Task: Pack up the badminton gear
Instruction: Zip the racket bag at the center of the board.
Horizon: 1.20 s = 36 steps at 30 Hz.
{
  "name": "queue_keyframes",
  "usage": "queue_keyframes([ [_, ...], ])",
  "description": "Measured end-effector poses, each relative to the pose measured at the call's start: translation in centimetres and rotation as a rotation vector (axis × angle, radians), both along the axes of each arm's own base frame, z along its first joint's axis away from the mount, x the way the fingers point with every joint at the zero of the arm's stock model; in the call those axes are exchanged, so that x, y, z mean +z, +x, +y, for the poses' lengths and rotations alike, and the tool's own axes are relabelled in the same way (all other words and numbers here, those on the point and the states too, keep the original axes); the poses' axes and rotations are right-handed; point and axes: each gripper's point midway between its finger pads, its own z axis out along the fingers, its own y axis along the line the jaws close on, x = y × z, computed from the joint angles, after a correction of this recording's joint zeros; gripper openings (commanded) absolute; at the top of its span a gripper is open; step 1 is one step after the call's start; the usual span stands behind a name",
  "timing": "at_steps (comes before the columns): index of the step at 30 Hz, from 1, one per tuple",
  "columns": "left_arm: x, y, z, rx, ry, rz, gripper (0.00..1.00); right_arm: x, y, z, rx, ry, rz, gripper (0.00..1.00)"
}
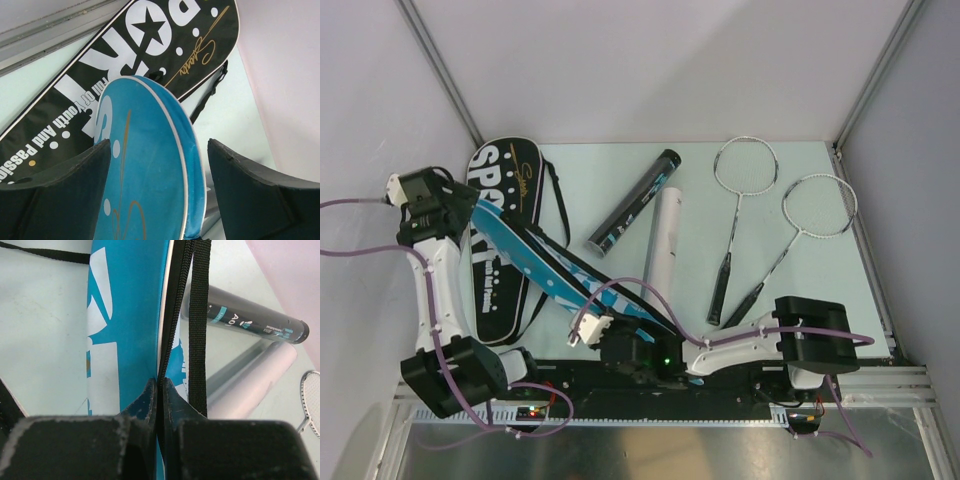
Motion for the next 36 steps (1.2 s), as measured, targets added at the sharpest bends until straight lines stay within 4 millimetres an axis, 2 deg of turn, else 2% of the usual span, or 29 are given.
queue_keyframes([
  [6,0.7,-0.1,-0.6,-0.021,-0.014,-0.029,0.82,0.0,-0.9,-0.1,0.044,-0.010,-0.038,0.00],
  [8,0.7,0.1,-1.0,-0.039,-0.029,-0.034,0.78,0.2,-1.2,0.1,0.056,-0.009,-0.049,0.00],
  [11,0.5,0.3,-1.7,-0.060,-0.060,-0.043,0.67,0.3,-1.5,0.2,0.068,-0.012,-0.063,0.00],
  [14,-0.9,0.0,-2.2,-0.067,-0.092,-0.019,0.60,0.5,-1.6,0.3,0.075,-0.014,-0.072,0.00],
  [18,-3.1,-0.7,-2.3,-0.058,-0.111,0.032,0.59,0.4,-1.6,0.3,0.077,-0.016,-0.074,0.00],
  [23,-3.3,-0.7,-2.3,-0.058,-0.113,0.038,0.55,0.4,-2.1,0.4,0.092,-0.015,-0.082,0.00],
  [28,-3.4,-0.5,-2.3,-0.065,-0.117,0.048,0.65,0.2,-2.4,0.3,0.111,-0.015,-0.090,0.00],
  [36,-2.4,-0.2,-2.1,-0.070,-0.102,0.026,0.55,-0.1,-2.1,-1.0,0.117,-0.003,-0.083,0.00],
])
